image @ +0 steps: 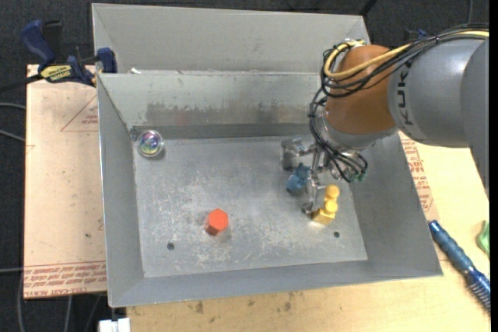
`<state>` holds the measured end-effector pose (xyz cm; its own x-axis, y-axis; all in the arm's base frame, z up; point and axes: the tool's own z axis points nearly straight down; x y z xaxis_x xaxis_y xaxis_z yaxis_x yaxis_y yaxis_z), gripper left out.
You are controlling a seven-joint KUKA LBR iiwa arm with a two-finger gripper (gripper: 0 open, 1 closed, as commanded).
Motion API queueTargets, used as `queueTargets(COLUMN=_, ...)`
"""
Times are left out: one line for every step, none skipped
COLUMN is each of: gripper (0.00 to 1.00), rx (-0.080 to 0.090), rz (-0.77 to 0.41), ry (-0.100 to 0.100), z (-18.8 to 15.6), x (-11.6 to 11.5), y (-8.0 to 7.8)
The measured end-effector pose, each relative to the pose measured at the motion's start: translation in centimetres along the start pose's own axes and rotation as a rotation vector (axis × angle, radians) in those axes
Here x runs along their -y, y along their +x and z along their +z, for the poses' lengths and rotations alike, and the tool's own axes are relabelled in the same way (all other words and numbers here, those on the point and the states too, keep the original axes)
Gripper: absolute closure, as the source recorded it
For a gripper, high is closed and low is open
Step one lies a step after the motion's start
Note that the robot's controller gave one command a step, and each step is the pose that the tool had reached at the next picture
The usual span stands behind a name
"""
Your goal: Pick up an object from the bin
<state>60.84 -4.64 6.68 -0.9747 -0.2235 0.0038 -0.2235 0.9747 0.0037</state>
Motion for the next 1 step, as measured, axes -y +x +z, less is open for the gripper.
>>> queueTargets(gripper=1.00, rx=0.006, rz=0.000, ry=0.003, z=-0.36, x=0.18, y=-0.20)
